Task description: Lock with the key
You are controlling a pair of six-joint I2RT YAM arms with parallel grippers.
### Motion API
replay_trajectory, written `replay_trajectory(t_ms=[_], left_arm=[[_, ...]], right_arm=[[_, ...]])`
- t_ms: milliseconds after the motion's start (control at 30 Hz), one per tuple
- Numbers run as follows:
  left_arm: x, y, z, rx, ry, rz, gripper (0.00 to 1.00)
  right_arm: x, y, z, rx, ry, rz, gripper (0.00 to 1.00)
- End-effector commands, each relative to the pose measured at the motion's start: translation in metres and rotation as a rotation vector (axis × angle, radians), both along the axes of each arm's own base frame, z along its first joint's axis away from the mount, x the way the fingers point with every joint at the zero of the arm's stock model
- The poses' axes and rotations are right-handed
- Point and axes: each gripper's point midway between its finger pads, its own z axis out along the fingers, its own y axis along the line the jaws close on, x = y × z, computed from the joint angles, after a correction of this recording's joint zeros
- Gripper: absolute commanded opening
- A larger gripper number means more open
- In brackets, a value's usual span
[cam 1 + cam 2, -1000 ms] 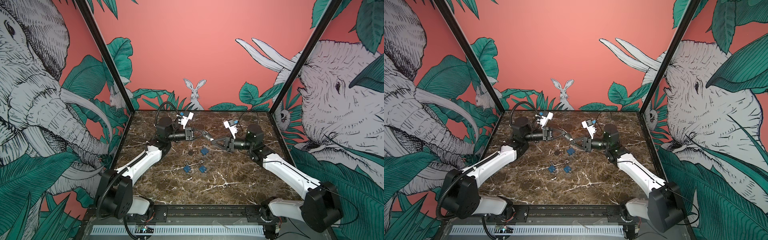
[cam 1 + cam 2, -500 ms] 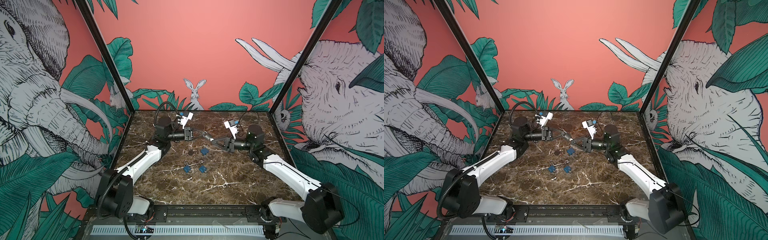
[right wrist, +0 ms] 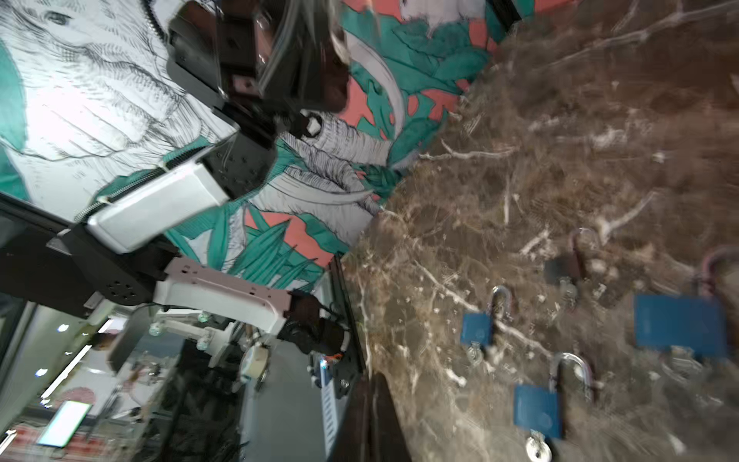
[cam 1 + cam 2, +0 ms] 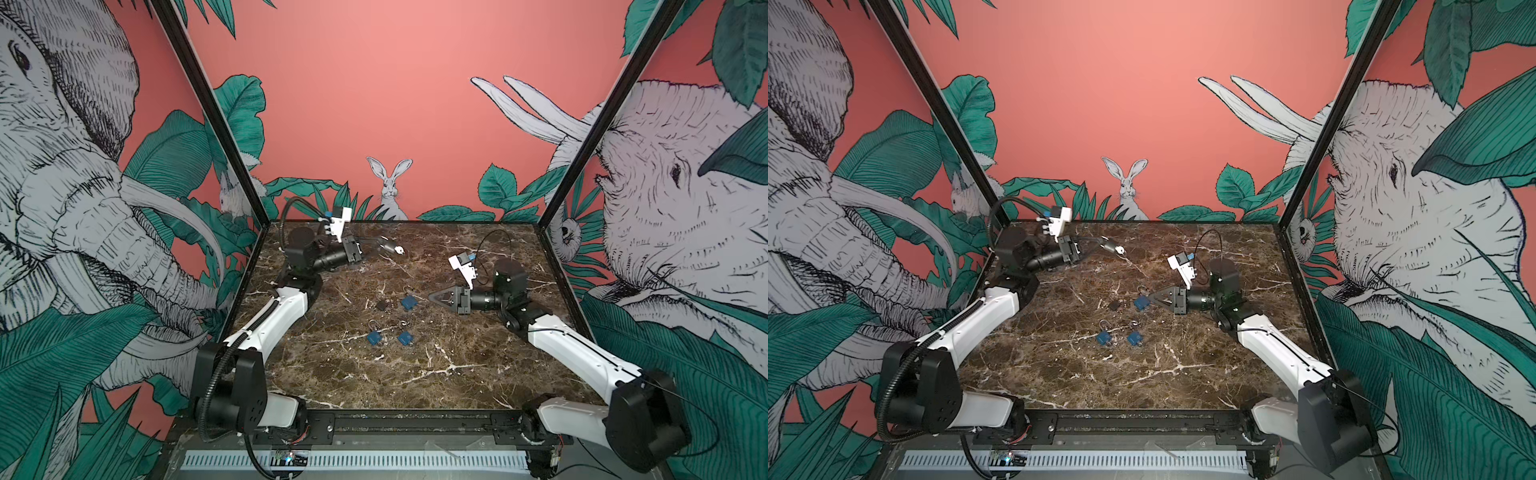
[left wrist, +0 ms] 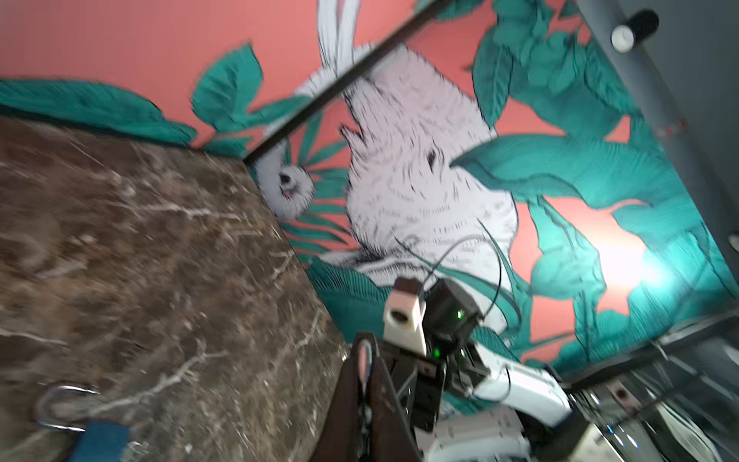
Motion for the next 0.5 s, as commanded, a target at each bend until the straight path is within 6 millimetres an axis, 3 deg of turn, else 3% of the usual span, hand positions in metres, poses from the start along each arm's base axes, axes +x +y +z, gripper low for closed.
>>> replay_trajectory(t_ms=[0, 200, 300, 333, 467], left_arm=[[-0.008, 0.003, 0.041, -0.057, -0.121, 0.027, 0.00], [-0.011, 0.001, 0.035, -0.052, -0.096, 0.003, 0.00], [-0.017, -0.002, 0.029, -0.037, -0.068, -0.025, 0.00], [-0.019, -0.003, 0.026, -0.025, -0.056, -0.036, 0.00], [-0.032, -0.013, 0.008, 0.033, -0.014, -0.079, 0.00]], right_arm=[[-0.007, -0.001, 0.000, -0.001, 0.020, 0.024, 0.00], [0.000, 0.000, 0.000, -0.016, 0.016, 0.008, 0.00], [0.007, 0.000, 0.001, -0.052, -0.007, -0.014, 0.42], [0.008, 0.001, 0.004, -0.056, -0.019, -0.013, 0.48], [0.015, 0.003, 0.023, -0.063, -0.093, -0.035, 0.52]])
